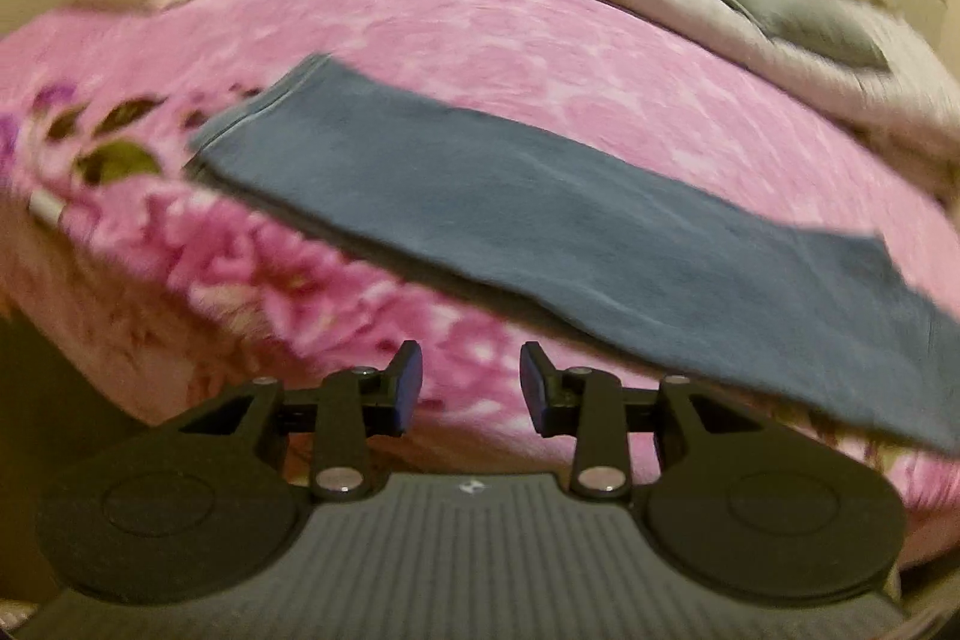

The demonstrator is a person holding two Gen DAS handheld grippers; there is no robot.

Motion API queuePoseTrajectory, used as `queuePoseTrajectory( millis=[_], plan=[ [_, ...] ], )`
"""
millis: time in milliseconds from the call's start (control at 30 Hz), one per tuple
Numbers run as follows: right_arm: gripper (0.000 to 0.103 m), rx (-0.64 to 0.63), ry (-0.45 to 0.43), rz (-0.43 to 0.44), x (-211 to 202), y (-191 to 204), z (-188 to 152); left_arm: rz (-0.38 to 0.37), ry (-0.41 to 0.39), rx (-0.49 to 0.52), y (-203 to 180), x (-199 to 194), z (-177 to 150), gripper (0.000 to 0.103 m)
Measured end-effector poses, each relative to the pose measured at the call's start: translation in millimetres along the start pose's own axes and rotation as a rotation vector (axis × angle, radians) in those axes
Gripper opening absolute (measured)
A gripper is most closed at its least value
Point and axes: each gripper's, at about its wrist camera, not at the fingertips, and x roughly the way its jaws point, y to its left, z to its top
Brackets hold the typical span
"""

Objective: Fold clothes

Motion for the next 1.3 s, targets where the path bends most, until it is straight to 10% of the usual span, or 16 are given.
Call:
queuePoseTrajectory(
  millis=[267, 467, 1300],
  plan=[
    [0.044, 0.037, 0.035, 0.043, 27.5, 6.6, 13.8, -0.1, -0.133, -0.567, 99.4, 19.1, 16.9, 0.038],
    [0.044, 0.045, 0.073, 0.018, 45.1, 7.8, 16.8, -0.08, -0.2, -0.756, 135.2, 44.4, 20.0, 0.039],
    [0.044, 0.259, 0.027, 0.082, 82.4, -16.3, 47.0, -0.084, -0.339, -0.695, 134.8, 73.5, 21.5, 0.03]
  ],
)
